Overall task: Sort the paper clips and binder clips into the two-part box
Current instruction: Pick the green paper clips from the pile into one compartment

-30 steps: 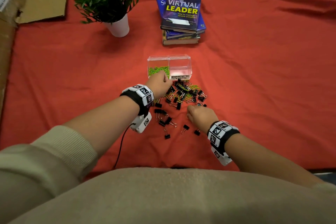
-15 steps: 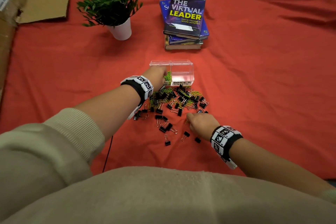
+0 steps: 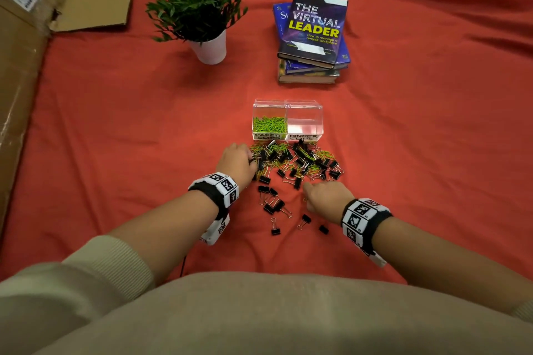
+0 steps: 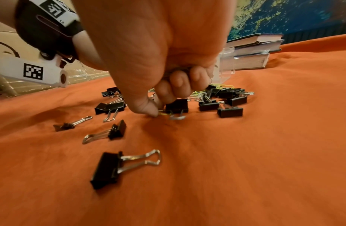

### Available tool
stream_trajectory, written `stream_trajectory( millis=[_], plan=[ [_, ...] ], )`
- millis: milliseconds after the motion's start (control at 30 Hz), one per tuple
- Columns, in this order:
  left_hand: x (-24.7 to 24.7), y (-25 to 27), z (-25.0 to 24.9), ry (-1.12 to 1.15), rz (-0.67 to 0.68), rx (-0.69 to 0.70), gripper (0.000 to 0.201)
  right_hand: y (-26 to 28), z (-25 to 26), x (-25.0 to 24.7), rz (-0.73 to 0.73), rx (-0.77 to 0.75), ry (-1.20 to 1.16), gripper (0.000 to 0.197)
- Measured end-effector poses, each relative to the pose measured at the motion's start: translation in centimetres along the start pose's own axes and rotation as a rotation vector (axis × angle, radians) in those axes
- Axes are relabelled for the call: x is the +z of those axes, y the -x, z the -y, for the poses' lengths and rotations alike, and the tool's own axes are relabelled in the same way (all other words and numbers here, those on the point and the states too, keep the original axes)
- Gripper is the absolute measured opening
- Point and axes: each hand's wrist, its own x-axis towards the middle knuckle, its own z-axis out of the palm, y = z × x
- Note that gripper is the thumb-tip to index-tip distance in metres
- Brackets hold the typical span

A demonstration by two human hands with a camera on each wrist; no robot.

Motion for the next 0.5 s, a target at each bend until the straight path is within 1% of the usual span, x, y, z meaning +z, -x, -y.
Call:
stream_trajectory(
  millis=[67, 133, 200, 267, 300, 333, 400, 500],
  plan=[
    [0.4, 0.0, 0.5, -0.027, 0.024, -0.06, 0.014, -0.2, 0.1, -0.4, 0.024, 0.011, -0.011, 0.026],
    [0.7, 0.1, 0.8, -0.036, 0.038, -0.075, 0.021, -0.4, -0.1, -0.7, 0.032, 0.02, -0.087, 0.019],
    [1.0, 0.2, 0.8, -0.036, 0.046, -0.056, 0.021, -0.9, -0.6, -1.4, 0.029, 0.049, -0.323, 0.01],
    [1.2, 0.3, 0.8, -0.037, 0.053, -0.032, 0.019, -1.6, -1.3, -2.9, 0.024, 0.088, -0.654, 0.01],
    [1.4, 0.4, 0.8, -0.038, 0.058, -0.021, 0.019, -2.0, -1.6, -4.0, 0.013, 0.108, -0.782, 0.013],
    [1.5, 0.4, 0.9, -0.043, 0.064, -0.01, 0.019, -2.4, -1.9, -5.2, -0.008, 0.123, -0.868, 0.015],
    [1.6, 0.6, 0.9, -0.059, 0.077, 0.013, 0.019, -3.3, -2.1, -8.0, -0.074, 0.128, -0.965, 0.015],
    [1.4, 1.0, 0.7, -0.063, 0.09, 0.035, 0.015, -5.3, -2.0, -11.6, -0.197, 0.115, -1.031, 0.011]
  ],
)
